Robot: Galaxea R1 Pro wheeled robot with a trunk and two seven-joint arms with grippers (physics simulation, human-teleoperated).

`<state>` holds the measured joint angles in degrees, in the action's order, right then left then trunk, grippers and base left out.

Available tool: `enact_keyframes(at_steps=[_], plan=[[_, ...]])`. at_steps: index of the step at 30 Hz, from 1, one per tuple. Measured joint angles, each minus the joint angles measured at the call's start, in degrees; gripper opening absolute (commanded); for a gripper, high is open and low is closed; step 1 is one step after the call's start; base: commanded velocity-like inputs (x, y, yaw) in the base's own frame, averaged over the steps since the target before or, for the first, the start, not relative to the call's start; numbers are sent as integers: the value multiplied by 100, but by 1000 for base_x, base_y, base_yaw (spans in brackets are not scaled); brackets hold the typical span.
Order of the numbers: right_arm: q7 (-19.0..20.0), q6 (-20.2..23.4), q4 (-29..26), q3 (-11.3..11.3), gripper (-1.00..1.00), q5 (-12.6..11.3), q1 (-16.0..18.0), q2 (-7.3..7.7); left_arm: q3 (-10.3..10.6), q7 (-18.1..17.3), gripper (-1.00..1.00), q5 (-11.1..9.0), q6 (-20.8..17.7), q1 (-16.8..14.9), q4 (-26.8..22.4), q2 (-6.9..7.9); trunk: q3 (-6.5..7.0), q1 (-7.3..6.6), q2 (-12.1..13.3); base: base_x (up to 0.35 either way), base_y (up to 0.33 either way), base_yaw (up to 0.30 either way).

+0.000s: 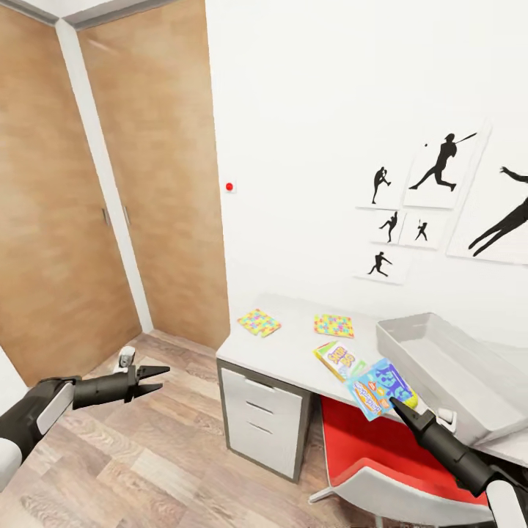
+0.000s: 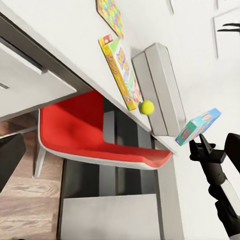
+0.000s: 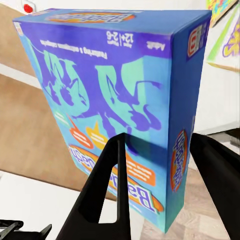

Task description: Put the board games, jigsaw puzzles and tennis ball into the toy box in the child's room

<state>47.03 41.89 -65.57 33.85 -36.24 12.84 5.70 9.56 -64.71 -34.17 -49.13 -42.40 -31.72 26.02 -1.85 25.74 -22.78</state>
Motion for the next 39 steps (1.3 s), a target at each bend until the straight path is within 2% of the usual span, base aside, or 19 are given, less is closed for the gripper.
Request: enact_keyframes(at_steps=[10,23,30,39], plan=[[11,-10,8,5,-100,3,0,-4,4,1,100,0,7,1,0,2,0,0,1,173,-157,-279],[25,-12,187,17,-100,-7,0,11,9,0,100,0,8,0,0,0,0,1,1,16,-19,-280],[25,-12,193,17,-100,-7,0,11,7,0,100,0,8,0,0,2,0,0,0,27,16,-280],[29,-3,195,18,-100,-29,0,12,5,-1,100,2,8,0,-1,1,0,-2,-1,187,186,-280]])
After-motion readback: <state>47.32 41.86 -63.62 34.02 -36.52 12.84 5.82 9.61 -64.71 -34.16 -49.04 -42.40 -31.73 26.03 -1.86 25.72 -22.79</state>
